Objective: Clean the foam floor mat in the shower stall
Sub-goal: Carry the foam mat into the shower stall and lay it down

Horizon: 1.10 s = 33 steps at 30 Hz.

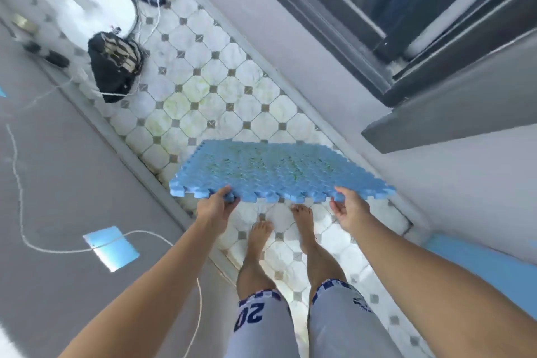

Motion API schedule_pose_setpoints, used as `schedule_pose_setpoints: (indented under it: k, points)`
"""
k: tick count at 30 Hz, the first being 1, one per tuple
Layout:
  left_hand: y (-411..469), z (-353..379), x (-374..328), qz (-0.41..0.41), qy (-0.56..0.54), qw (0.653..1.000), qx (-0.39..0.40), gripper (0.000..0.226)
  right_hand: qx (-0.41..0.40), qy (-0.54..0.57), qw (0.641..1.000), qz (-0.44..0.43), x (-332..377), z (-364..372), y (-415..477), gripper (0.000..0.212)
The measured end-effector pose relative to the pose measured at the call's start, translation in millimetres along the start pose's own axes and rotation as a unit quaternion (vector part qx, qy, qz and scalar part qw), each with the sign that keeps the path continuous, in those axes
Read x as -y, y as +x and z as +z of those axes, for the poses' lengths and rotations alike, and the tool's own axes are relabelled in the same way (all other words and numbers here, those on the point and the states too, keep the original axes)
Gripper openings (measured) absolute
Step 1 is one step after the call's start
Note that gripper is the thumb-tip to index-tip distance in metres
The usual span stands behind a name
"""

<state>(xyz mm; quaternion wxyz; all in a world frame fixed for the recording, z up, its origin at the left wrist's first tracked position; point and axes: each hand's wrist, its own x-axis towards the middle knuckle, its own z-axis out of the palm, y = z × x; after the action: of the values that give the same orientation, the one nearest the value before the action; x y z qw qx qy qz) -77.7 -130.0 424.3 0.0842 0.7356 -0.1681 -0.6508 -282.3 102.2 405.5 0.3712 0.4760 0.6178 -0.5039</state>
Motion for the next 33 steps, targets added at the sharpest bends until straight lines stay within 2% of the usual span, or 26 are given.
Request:
schedule_pose_setpoints:
  k: [3,5,7,11,15,19,24,29,33]
  points:
    - [-34,18,-7,0.003,0.089,0.995,0.041,0.02,-0.032,0.078,0.996,0.002,-25,-58,-20,0.027]
    - [-56,31,-1,0.013,0.163,0.984,0.074,0.025,-0.055,0.138,0.989,0.009,-50,-98,-35,0.022]
    - [-79,44,12,0.023,0.224,0.969,0.104,0.035,-0.078,0.199,0.977,0.019,-77,-133,-50,0.017]
    - [-120,69,56,0.042,0.341,0.925,0.159,0.039,-0.12,0.317,0.94,0.04,-135,-193,-78,0.019]
    - [-162,85,119,0.04,0.462,0.862,0.206,0.02,-0.176,0.411,0.894,0.042,-204,-254,-105,0.015]
    - [-201,98,203,0.042,0.577,0.777,0.249,0.042,-0.211,0.501,0.838,0.043,-276,-304,-127,0.005]
    - [-237,88,304,0.052,0.676,0.684,0.27,0.048,-0.284,0.59,0.752,0.074,-357,-341,-142,0.018]
    - [-258,80,387,0.056,0.751,0.595,0.282,0.047,-0.321,0.628,0.701,0.109,-410,-367,-152,0.022]
    - [-269,92,438,0.06,0.77,0.558,0.304,0.043,-0.318,0.653,0.678,0.109,-425,-377,-142,0.03]
